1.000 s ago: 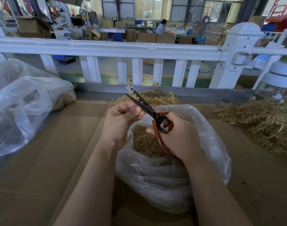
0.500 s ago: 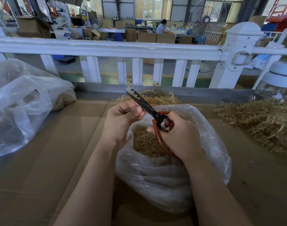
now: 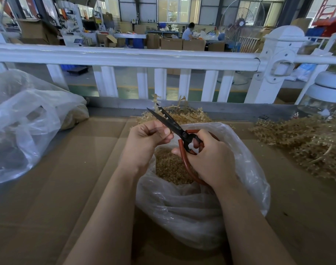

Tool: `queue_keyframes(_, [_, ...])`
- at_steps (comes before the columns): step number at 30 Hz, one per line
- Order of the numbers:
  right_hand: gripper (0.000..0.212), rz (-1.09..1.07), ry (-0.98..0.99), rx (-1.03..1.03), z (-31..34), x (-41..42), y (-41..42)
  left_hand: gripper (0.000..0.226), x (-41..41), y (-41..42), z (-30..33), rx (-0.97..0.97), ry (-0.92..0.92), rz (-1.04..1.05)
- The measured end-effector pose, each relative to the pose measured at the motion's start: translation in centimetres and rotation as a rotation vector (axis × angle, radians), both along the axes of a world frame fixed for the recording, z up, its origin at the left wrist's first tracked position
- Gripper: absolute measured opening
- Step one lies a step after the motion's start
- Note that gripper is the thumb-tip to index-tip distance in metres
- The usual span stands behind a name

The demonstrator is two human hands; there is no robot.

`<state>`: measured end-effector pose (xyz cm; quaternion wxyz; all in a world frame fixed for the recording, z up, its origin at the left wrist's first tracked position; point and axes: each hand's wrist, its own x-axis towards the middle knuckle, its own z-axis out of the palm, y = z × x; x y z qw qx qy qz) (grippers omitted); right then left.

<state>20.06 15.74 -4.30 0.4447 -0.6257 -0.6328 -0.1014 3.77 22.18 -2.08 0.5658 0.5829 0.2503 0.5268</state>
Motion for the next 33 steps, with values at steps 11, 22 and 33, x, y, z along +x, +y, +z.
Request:
queue_keyframes(11, [0.061, 0.006, 0.000, 0.005, 0.0, 0.1, 0.1, 0.015, 0.1, -0.3, 0.3, -0.051, -0.029, 0.000])
queue_keyframes(22, [0.037, 0.007, 0.147, -0.015, 0.0, -0.1, 0.1, 0.018, 0.0, -0.3, 0.6, -0.300, -0.152, 0.014])
queue_keyframes(33, [0.028, 0.223, 0.741, -0.214, 0.7, -0.6, 0.9, 0.043, 1.3, -0.9, 0.1, -0.222, 0.057, -0.054])
